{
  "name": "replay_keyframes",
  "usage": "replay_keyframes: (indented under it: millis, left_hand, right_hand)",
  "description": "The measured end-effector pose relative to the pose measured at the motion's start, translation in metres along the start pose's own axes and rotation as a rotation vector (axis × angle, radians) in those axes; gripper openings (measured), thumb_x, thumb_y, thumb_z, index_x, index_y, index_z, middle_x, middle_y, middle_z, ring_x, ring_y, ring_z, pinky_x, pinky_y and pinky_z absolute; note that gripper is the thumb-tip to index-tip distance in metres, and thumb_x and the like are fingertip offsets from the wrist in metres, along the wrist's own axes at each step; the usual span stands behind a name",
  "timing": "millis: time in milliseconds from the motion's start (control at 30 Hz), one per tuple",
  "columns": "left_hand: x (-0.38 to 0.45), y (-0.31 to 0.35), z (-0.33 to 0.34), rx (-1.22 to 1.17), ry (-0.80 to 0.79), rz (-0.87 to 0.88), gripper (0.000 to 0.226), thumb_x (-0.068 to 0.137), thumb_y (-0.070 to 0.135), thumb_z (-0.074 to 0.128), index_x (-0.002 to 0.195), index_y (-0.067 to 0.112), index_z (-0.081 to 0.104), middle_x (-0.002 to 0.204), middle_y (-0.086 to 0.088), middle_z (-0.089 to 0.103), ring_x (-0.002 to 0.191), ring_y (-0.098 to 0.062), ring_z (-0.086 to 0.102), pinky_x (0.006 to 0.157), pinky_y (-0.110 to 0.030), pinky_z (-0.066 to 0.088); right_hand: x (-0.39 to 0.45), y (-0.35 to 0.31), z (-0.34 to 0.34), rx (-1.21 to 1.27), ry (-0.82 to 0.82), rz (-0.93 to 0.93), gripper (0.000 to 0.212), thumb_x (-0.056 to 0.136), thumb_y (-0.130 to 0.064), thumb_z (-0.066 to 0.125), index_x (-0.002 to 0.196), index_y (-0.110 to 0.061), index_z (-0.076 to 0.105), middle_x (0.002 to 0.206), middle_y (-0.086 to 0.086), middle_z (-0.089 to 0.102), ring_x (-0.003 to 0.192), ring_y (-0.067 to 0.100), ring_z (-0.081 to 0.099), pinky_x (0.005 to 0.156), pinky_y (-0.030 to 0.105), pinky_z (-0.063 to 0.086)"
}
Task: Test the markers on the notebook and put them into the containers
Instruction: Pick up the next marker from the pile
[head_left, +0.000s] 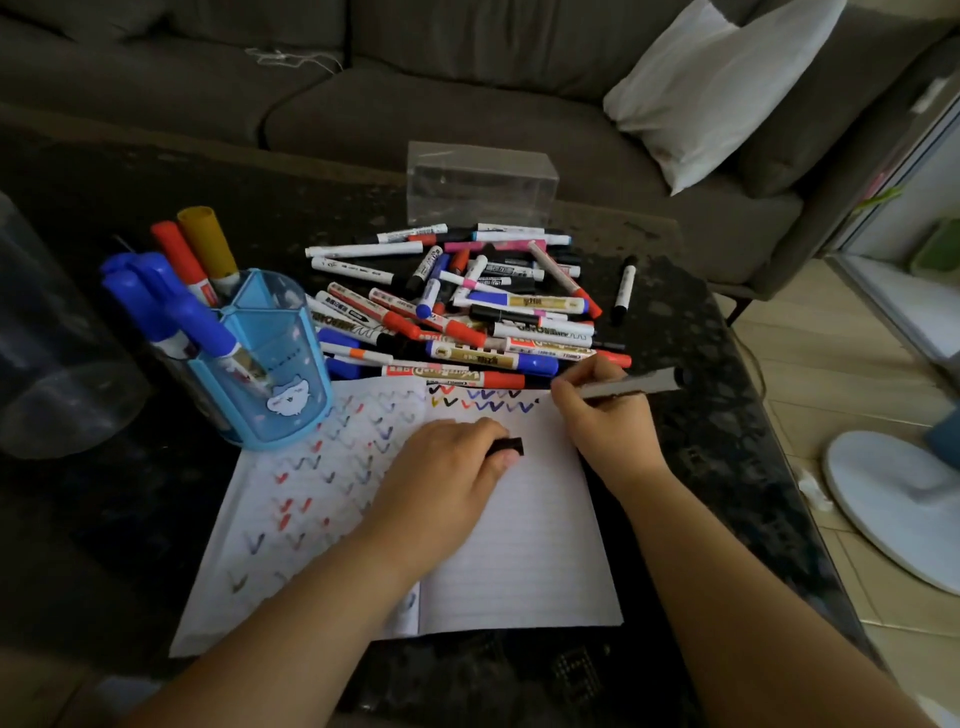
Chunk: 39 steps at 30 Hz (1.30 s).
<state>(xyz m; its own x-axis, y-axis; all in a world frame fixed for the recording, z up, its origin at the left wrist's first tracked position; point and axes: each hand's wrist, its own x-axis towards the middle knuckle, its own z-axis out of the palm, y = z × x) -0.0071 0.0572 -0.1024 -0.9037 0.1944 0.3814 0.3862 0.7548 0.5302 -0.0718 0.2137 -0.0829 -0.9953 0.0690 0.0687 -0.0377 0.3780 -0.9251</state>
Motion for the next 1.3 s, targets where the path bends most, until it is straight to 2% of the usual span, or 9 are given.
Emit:
replay_keyframes:
  millis: [100, 233, 433, 567, 800, 1000, 1100, 1233, 1300]
  left_hand:
    - [0.0, -0.001, 0.001, 0.002, -0.016, -0.014, 0.034, 0.094, 0.037, 0.043, 0.106, 0.011, 0.062, 0.085, -0.004, 0.065, 0.081, -0.021, 0.055, 0.071, -0.031, 0.038]
    - [0.0, 0.0, 0.002, 0.012, -0.015, -0.01, 0.053, 0.088, 0.05, 0.029, 0.102, 0.012, 0.063, 0.081, -0.003, 0.065, 0.078, -0.021, 0.056, 0.069, -0.034, 0.043]
    - [-0.002, 0.001, 0.002, 0.021, -0.015, -0.015, 0.036, 0.094, 0.039, 0.041, 0.108, 0.012, 0.061, 0.088, -0.004, 0.065, 0.085, -0.021, 0.055, 0.075, -0.035, 0.042]
    - [-0.002, 0.001, 0.002, 0.018, -0.012, -0.014, 0.034, 0.096, 0.038, 0.042, 0.109, 0.012, 0.06, 0.089, -0.003, 0.065, 0.085, -0.02, 0.056, 0.076, -0.033, 0.041]
    - [-0.002, 0.0, 0.003, 0.015, 0.0, -0.022, 0.03, 0.096, 0.035, 0.044, 0.112, 0.015, 0.059, 0.093, -0.001, 0.065, 0.087, -0.017, 0.054, 0.077, -0.03, 0.04]
    - [-0.002, 0.0, 0.003, 0.008, 0.012, -0.024, 0.03, 0.096, 0.035, 0.044, 0.113, 0.015, 0.058, 0.094, -0.001, 0.065, 0.088, -0.016, 0.054, 0.077, -0.028, 0.039]
    - [-0.002, 0.001, 0.002, 0.024, -0.001, -0.029, 0.03, 0.096, 0.035, 0.042, 0.114, 0.016, 0.057, 0.095, 0.0, 0.064, 0.089, -0.015, 0.053, 0.076, -0.026, 0.038]
    - [-0.001, 0.001, -0.002, -0.049, -0.088, -0.147, 0.022, 0.095, 0.034, 0.048, 0.108, 0.02, 0.058, 0.09, 0.005, 0.061, 0.083, -0.01, 0.053, 0.071, -0.023, 0.04]
    - [0.002, 0.001, -0.009, -0.245, -0.12, -0.295, 0.01, 0.092, 0.031, 0.054, 0.1, 0.026, 0.059, 0.094, 0.007, 0.064, 0.089, -0.008, 0.058, 0.079, -0.024, 0.046]
  right_hand:
    - [0.001, 0.003, 0.0, -0.007, 0.034, -0.025, 0.019, 0.087, -0.014, 0.065, 0.073, -0.012, 0.052, 0.062, -0.003, 0.054, 0.048, -0.003, 0.048, 0.048, 0.01, 0.041]
    - [0.002, 0.005, 0.001, -0.056, 0.039, -0.042, 0.021, 0.087, -0.017, 0.064, 0.073, -0.01, 0.05, 0.06, -0.002, 0.051, 0.046, 0.0, 0.044, 0.045, 0.011, 0.036]
    - [0.002, 0.004, 0.002, -0.076, 0.011, -0.042, 0.023, 0.088, -0.016, 0.063, 0.071, -0.014, 0.048, 0.06, -0.004, 0.051, 0.045, -0.004, 0.046, 0.044, 0.007, 0.036]
    - [0.003, 0.004, 0.003, -0.08, 0.002, -0.042, 0.022, 0.088, -0.014, 0.063, 0.072, -0.011, 0.048, 0.061, -0.003, 0.052, 0.045, -0.004, 0.046, 0.044, 0.008, 0.036]
    - [0.004, 0.004, 0.001, -0.091, 0.001, 0.018, 0.024, 0.087, -0.011, 0.061, 0.069, -0.013, 0.045, 0.061, -0.002, 0.048, 0.051, 0.006, 0.042, 0.043, 0.007, 0.036]
    - [0.003, 0.004, 0.001, -0.086, 0.055, -0.003, 0.027, 0.088, -0.01, 0.06, 0.067, -0.015, 0.044, 0.059, -0.003, 0.049, 0.044, 0.0, 0.044, 0.043, 0.008, 0.037]
    - [0.003, 0.003, -0.001, -0.053, 0.076, 0.039, 0.023, 0.088, -0.014, 0.061, 0.069, -0.016, 0.047, 0.062, -0.002, 0.052, 0.052, 0.005, 0.046, 0.048, 0.014, 0.041]
    - [0.003, -0.005, -0.008, 0.131, 0.054, 0.211, 0.014, 0.089, -0.024, 0.062, 0.081, -0.016, 0.055, 0.068, 0.001, 0.057, 0.06, 0.011, 0.052, 0.058, 0.024, 0.043]
    - [-0.003, -0.016, -0.013, 0.226, -0.021, 0.239, 0.013, 0.09, -0.027, 0.062, 0.086, -0.015, 0.057, 0.069, 0.003, 0.057, 0.061, 0.012, 0.05, 0.057, 0.025, 0.043]
